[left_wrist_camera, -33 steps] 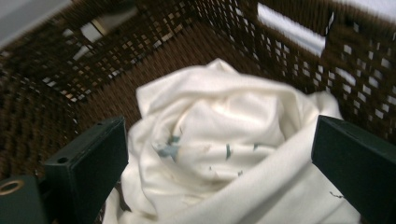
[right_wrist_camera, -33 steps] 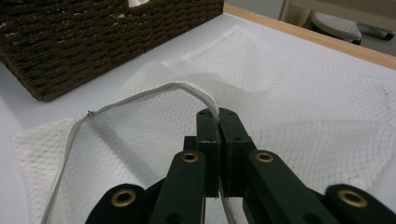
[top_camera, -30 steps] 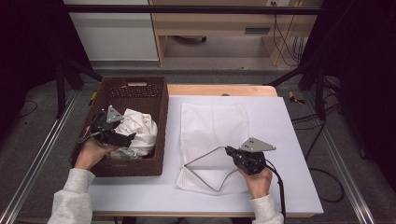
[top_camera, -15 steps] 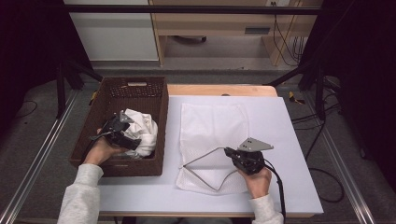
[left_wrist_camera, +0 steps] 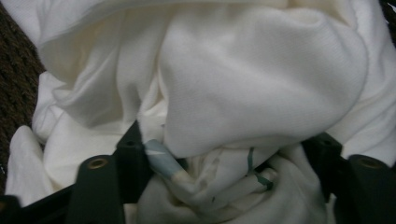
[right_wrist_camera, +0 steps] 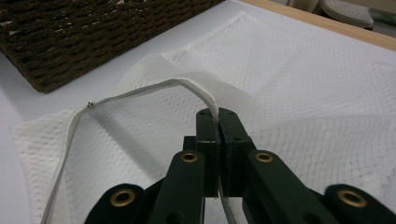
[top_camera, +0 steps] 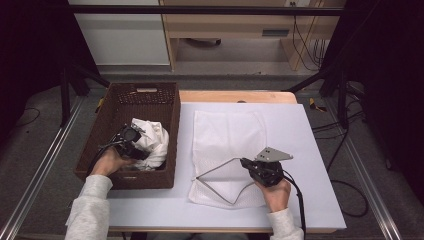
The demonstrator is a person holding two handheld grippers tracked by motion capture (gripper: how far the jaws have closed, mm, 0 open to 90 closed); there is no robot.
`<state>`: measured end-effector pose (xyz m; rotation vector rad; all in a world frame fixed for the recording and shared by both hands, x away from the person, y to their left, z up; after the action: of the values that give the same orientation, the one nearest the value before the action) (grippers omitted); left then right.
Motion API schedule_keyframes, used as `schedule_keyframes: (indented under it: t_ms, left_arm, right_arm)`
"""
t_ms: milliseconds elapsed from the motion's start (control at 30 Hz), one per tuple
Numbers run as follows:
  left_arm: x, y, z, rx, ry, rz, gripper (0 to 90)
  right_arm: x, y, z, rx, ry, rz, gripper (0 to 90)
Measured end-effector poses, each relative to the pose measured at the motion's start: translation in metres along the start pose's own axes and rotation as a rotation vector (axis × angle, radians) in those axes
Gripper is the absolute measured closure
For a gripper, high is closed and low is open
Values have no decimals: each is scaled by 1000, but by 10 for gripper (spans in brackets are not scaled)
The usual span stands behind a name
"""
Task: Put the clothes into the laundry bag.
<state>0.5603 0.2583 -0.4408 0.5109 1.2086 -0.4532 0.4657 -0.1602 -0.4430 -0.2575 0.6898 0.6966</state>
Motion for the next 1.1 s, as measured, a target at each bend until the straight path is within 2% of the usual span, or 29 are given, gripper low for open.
schedule_keyframes:
  t_ms: [133,233,300,433,533,567,600,733,900,1000,1100]
  left_arm:
    - [-5,-2,-1,21,-6,27,511]
    - [-11,-3,-3,31,-46,47,567]
    - [-15,-4,-4,37,-86,68,585]
    - [-28,-5,-7,26,-202,102,598]
    - [-38,-1,-10,-10,-308,118,601]
    - [-43,0,-13,-36,-365,121,602]
    - [-46,1,-14,-55,-401,121,603]
    - [-57,4,-20,-97,-510,148,603]
    - [-71,11,-25,-169,-605,169,603]
    - [-83,10,-29,-185,-652,197,602]
    - [-100,8,-33,-194,-714,196,602]
  right_arm:
    - [-1,-1,0,0,-1,-2,882]
    - [-1,-1,0,1,-2,-4,882]
    - [-2,-1,-1,2,-3,-5,882]
    - [-3,-2,-1,7,-7,-7,883]
    - [-5,-3,-1,9,-14,-7,884]
    - [-5,-3,-1,10,-15,-6,884]
    - [-5,-3,-1,11,-16,-5,884]
    - [-5,-4,-1,14,-16,-5,884]
    - [-6,-3,0,14,-17,-7,885]
    - [-7,-3,0,16,-21,-7,886]
    - [-7,-4,0,16,-24,-9,886]
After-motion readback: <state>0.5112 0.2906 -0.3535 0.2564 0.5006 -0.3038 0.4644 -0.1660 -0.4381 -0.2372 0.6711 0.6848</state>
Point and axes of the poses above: each handheld gripper's, and its own axes: x roughly forward along the jaws, z roughly out of its top, y roughly to its left, the point moved 2 cm from there along x, roughly forward along the jaws, and after that the axes turned 11 degrees about y, right-handed, at the moved point
